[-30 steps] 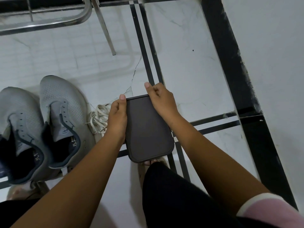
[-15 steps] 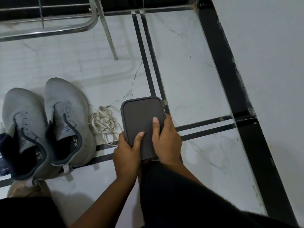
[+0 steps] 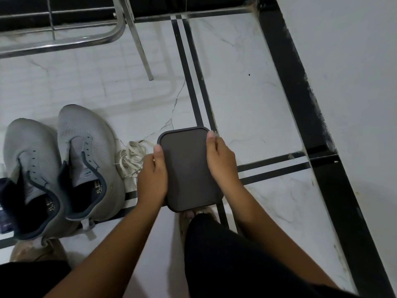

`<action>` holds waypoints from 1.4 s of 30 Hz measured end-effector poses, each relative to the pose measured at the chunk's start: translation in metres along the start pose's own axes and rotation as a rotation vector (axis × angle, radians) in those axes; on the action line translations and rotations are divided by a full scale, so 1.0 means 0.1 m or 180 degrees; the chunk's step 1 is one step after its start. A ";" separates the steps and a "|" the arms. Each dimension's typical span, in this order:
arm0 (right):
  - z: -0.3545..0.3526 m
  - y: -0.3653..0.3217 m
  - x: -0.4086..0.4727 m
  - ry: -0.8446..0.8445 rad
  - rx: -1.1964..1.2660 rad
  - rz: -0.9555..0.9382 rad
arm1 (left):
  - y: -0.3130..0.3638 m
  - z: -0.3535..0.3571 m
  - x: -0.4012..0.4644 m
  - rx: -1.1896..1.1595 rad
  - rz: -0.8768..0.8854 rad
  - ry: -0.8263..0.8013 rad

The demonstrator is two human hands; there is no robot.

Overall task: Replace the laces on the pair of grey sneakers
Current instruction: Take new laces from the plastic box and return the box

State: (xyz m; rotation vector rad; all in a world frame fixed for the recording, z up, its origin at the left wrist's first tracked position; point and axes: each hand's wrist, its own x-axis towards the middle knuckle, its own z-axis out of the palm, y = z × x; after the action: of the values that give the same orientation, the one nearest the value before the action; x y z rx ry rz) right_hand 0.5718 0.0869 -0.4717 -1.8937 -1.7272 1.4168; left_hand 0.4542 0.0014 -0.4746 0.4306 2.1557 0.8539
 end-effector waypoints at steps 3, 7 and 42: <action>0.01 -0.20 0.35 -0.0566 0.0405 0.0217 | 0.23 0.01 0.38 -0.0720 -0.0352 -0.0494; 0.13 -0.15 0.54 -0.0472 0.0572 0.0261 | 0.35 0.00 0.54 -0.1023 -0.0680 -0.0678; -0.38 -1.02 -0.90 -0.1278 0.0538 -0.0457 | 0.27 -1.14 -0.74 -0.1288 0.0582 0.0358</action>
State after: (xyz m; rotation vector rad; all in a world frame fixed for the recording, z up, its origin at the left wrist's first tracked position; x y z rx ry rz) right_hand 0.5472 0.0557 -0.3365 -1.4392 -1.7932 1.9140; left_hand 0.4170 -0.0689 -0.3617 0.3814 1.9940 1.4120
